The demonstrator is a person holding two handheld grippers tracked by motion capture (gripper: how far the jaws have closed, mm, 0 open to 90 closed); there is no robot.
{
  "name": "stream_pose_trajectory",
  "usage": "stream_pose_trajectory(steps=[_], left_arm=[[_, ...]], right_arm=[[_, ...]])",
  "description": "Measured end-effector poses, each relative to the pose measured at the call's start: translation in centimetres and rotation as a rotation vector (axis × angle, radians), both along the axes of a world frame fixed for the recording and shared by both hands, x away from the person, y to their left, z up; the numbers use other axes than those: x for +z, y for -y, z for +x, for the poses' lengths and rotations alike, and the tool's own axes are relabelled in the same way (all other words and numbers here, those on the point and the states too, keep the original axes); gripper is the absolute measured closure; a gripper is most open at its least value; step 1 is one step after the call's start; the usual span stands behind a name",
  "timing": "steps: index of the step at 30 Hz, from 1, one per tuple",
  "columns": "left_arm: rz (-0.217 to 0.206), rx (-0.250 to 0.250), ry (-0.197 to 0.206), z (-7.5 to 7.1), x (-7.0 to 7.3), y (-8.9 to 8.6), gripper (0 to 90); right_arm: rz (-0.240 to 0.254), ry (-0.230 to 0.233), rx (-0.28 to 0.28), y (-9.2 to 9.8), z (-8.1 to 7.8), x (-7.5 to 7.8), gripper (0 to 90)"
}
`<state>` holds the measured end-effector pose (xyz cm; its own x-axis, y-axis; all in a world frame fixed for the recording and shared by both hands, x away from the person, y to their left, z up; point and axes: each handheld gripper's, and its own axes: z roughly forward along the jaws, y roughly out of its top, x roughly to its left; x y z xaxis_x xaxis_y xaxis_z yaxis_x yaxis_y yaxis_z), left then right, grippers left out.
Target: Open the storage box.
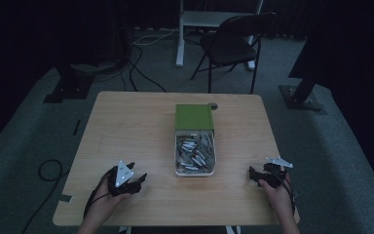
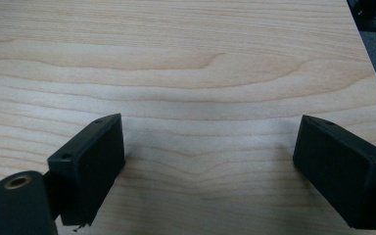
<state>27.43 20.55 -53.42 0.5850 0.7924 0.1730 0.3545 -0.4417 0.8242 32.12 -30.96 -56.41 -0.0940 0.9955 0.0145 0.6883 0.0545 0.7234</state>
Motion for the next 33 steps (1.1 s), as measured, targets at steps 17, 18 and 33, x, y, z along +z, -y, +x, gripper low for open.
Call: stream_pose_trajectory(steps=[17,18,33], left_arm=[[-0.092,0.137,-0.002,0.4,0.3,-4.1,32.6],[-0.099,0.143,-0.004,0.4,0.3,-4.2,31.1],[-0.106,0.284,-0.053,1.0,-0.8,-7.0,10.5]], right_arm=[[0.0,0.0,0.0,0.0,0.0,0.0,11.3],[0.0,0.0,0.0,0.0,0.0,0.0,11.3],[0.0,0.0,0.0,0.0,0.0,0.0,11.3]])
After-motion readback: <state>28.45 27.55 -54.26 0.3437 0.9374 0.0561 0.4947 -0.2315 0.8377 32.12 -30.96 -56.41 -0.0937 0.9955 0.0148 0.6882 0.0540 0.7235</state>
